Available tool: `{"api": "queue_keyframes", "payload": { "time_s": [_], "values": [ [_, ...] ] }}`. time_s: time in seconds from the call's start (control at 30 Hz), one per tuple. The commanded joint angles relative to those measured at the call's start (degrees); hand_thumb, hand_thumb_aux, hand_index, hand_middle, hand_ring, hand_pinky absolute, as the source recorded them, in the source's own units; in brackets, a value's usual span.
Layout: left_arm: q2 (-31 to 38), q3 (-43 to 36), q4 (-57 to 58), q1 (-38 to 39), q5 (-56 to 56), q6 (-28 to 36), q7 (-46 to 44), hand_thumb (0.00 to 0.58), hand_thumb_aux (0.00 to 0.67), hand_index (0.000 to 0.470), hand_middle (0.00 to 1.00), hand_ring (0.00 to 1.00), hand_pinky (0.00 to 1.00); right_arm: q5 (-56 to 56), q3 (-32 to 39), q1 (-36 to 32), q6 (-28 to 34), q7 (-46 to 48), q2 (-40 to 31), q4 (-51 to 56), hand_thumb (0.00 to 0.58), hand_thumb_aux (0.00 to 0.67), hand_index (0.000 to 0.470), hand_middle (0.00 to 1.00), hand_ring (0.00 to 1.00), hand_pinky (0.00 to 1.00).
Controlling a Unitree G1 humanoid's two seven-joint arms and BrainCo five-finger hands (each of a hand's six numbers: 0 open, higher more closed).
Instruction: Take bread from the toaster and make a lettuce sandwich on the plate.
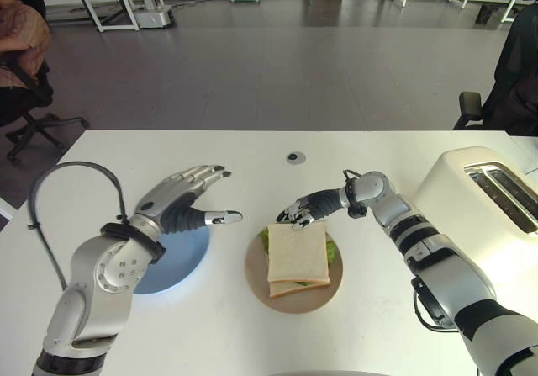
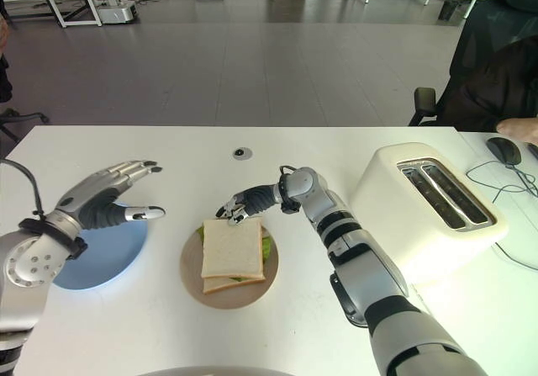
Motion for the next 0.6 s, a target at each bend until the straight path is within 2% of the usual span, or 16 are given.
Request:
{"api": "queue_keyframes", "payload": {
  "time_s": [0.03, 0.1, 0.13, 0.2, 0.27, 0.3, 0.33, 0.37, 0.5, 0.6],
  "values": [
    [-2.5, -8.6, 0.0, 0.4, -3.2, -3.5, -3.4, 0.0, 0.0, 0.0, 0.0, 0.0, 0.0, -1.2, 0.0, -0.4, -0.8, -0.6, 0.4, 1.3, 0.438, 0.339, 0.238, 0.0, 0.0, 0.0],
    [-3.6, -13.6, 1.1, 1.6, -6.0, -6.3, -5.6, 0.0, 0.0, 0.0, 0.0, 0.0, 0.0, -1.3, -0.2, -0.6, -1.1, -1.2, 0.7, 1.9, 0.434, 0.334, 0.234, 0.0, 0.0, 0.0],
    [-4.1, -15.5, 1.3, 2.0, -7.1, -7.2, -6.5, 0.0, 0.0, 0.0, 0.0, 0.0, 0.0, -1.4, -0.3, -0.7, -1.2, -1.4, 0.7, 2.1, 0.377, 0.273, 0.192, 0.0, 0.0, 0.0],
    [-4.7, -18.6, 2.5, 2.2, -8.1, -8.3, -7.9, 0.0, 0.0, 0.0, 0.0, 0.0, 0.0, -1.3, -0.5, -0.8, -1.2, -1.6, 0.9, 2.5, 0.294, 0.2, 0.14, 0.0, 0.0, 0.0],
    [-4.7, -20.3, 4.1, 2.0, -8.1, -9.0, -8.6, 0.0, 0.0, 0.0, 0.0, 0.0, 0.0, -1.3, -0.7, -0.9, -1.1, -1.6, 1.1, 2.6, 0.278, 0.187, 0.131, 0.0, 0.0, 0.0],
    [-4.7, -21.0, 5.0, 2.2, -8.2, -9.1, -9.1, 0.0, 0.0, 0.0, 0.0, 0.0, 0.0, -1.2, -0.9, -1.1, -1.0, -1.5, 1.2, 2.6, 0.194, 0.123, 0.087, 0.0, 0.0, 0.0],
    [-4.5, -21.6, 5.9, 2.2, -7.9, -9.3, -9.4, 0.0, 0.0, 0.0, 0.0, 0.0, 0.0, -1.1, -1.0, -1.3, -0.9, -1.4, 1.4, 2.5, 0.156, 0.097, 0.068, 0.0, 0.0, 0.0],
    [-4.6, -22.2, 7.1, 2.2, -7.8, -9.4, -9.6, 0.0, 0.0, 0.0, 0.0, 0.0, 0.0, -0.9, -1.2, -1.5, -0.8, -1.3, 1.5, 2.4, 0.0, 0.0, 0.0, 0.0, 0.0, 0.0],
    [-4.6, -24.3, 12.6, 1.3, -6.3, -10.6, -9.0, 0.0, 0.0, 0.0, 0.0, 0.0, 0.0, 0.1, -2.7, -2.9, -0.5, -1.4, 1.8, 1.3, 0.0, 0.0, 0.0, 0.0, 0.0, 0.0],
    [-4.6, -26.0, 15.1, 1.4, -5.4, -11.1, -9.4, 0.0, 0.0, 0.0, 0.0, 0.0, 0.0, 2.2, -5.7, -7.1, 1.4, -1.9, 2.3, 0.8, 0.0, 0.0, 0.0, 0.0, 0.0, 0.0]
  ]
}}
